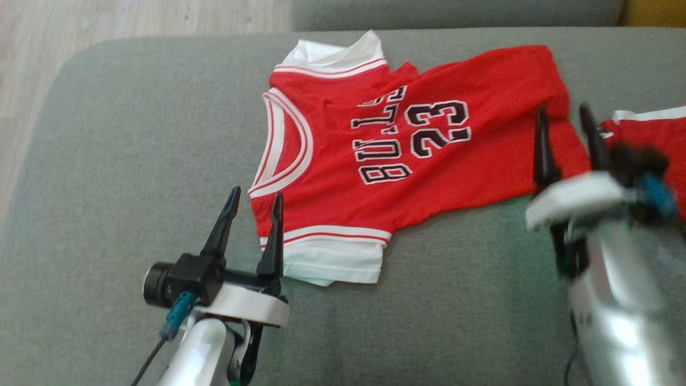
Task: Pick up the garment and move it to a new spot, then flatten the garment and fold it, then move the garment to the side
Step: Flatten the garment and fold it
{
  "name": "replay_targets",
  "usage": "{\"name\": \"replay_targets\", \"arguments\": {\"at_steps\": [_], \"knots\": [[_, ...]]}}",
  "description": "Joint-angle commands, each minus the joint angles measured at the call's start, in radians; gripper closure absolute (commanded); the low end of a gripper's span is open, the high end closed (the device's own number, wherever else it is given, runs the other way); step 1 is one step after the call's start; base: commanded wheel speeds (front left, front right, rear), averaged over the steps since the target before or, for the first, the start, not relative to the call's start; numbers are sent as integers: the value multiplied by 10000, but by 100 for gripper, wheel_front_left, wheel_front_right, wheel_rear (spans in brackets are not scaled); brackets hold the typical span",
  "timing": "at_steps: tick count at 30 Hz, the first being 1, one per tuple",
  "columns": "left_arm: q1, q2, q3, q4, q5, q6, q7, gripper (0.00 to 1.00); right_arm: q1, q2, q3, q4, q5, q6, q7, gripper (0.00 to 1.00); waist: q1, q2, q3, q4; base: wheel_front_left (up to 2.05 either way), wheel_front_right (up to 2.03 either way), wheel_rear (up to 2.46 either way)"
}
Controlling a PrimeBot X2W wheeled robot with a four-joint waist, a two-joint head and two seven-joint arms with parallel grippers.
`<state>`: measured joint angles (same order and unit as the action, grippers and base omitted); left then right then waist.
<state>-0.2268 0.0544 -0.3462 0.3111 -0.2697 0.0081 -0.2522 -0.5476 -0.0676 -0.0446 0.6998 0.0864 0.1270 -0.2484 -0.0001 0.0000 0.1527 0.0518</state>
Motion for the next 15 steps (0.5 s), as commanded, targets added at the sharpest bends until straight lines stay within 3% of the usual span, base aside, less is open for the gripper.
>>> {"name": "replay_targets", "arguments": {"at_steps": [1,7,15], "knots": [[-28,109,479,-207,82,-33,-95,0,910,167,597,-1207,909,37,-129,0,1,0,-247,-229,0,0,0],[102,251,609,73,76,-58,-95,0,3067,171,1457,-3338,2152,37,-131,0,1,0,-246,-646,0,0,0],[-538,611,632,833,199,5,541,0,3481,172,1647,-3989,2189,37,-127,0,1,0,49,-998,0,0,0]]}}
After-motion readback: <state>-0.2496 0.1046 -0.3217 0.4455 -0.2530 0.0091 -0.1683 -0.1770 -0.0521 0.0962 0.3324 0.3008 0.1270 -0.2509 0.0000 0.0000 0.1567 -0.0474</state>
